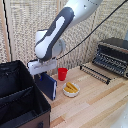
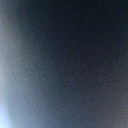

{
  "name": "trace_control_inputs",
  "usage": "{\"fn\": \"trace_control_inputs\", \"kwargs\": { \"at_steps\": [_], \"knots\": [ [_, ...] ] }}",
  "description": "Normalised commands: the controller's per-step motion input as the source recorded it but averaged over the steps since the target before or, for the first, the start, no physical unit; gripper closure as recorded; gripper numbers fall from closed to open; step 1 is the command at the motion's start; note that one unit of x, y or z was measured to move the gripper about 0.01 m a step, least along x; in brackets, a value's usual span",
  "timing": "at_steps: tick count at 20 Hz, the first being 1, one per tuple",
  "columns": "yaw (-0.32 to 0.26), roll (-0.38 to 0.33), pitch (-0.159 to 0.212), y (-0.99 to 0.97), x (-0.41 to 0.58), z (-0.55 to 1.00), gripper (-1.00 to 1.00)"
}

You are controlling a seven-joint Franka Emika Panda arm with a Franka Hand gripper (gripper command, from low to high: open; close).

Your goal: Please shift your gripper toward the book. Carefully hold the book with your gripper. Gently transport the book using your gripper to the caddy's front section. Safely let the book go into the caddy's front area.

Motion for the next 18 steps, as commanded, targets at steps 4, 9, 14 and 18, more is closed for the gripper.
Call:
{"fn": "trace_control_inputs", "kwargs": {
  "at_steps": [4,9,14,18],
  "knots": [
    [-0.129,-0.004,0.037,-0.16,0.181,1.0,1.0],
    [-0.112,-0.017,0.061,-0.12,0.095,1.0,1.0],
    [-0.068,-0.013,0.05,0.0,-0.189,1.0,1.0],
    [-0.087,-0.006,0.017,0.0,-0.444,1.0,1.0]
  ]
}}
